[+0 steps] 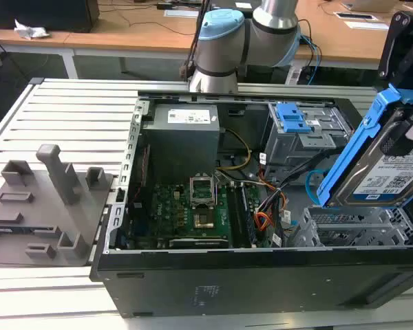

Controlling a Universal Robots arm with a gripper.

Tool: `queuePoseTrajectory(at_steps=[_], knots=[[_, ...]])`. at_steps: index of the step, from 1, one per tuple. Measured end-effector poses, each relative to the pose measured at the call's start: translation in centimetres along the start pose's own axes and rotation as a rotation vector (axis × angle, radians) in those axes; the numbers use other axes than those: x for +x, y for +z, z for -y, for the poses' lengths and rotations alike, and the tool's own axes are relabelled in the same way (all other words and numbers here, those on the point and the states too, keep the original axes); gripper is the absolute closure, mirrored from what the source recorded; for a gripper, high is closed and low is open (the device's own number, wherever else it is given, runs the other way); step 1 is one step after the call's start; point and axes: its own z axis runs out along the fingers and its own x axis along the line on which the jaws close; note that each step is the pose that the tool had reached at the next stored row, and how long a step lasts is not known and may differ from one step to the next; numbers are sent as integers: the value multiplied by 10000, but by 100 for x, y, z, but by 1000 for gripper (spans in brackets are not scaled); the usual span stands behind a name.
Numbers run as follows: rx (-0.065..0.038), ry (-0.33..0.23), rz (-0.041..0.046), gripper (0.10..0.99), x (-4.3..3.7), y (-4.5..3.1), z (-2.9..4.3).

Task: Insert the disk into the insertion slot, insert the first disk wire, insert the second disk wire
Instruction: 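Insert the disk into the insertion slot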

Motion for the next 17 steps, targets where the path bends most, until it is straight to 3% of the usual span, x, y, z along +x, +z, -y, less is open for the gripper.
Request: queuePoseTrajectory(at_steps=[17], knots=[[0, 0, 0, 722, 0, 102, 4]])
